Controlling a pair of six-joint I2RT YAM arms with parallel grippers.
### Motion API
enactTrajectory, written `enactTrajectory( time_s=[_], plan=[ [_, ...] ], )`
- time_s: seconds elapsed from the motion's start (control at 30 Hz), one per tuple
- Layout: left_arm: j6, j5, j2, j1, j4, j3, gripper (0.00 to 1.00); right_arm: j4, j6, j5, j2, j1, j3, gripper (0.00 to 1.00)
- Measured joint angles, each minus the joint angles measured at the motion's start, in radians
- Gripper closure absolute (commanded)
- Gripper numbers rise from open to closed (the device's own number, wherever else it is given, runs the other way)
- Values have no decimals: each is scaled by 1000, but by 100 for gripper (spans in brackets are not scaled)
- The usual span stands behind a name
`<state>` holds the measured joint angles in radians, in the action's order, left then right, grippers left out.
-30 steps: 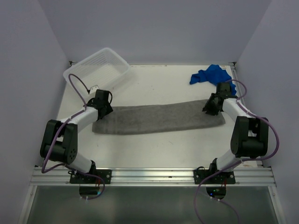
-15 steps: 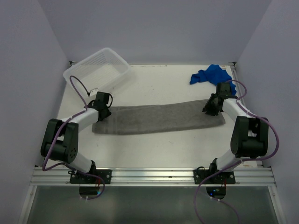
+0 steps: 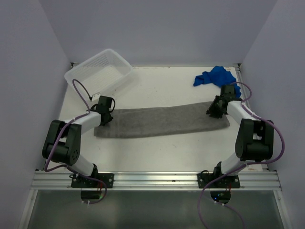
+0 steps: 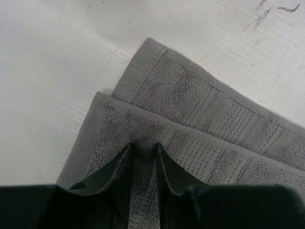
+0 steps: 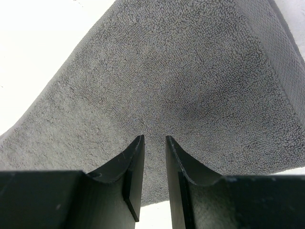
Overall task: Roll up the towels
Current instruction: Fold the towel
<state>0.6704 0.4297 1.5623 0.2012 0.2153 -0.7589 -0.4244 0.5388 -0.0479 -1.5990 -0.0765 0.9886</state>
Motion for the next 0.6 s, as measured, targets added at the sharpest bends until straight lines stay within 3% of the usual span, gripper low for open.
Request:
enactTrajectory(
  time_s=[0.2, 0.6],
  plan=[
    [1, 4, 0, 0, -6, 0, 100, 0, 0, 0, 0, 0, 0, 72],
    [-1, 4, -35, 0, 9, 0, 100, 0, 1, 0, 0, 0, 0, 73]
  ],
)
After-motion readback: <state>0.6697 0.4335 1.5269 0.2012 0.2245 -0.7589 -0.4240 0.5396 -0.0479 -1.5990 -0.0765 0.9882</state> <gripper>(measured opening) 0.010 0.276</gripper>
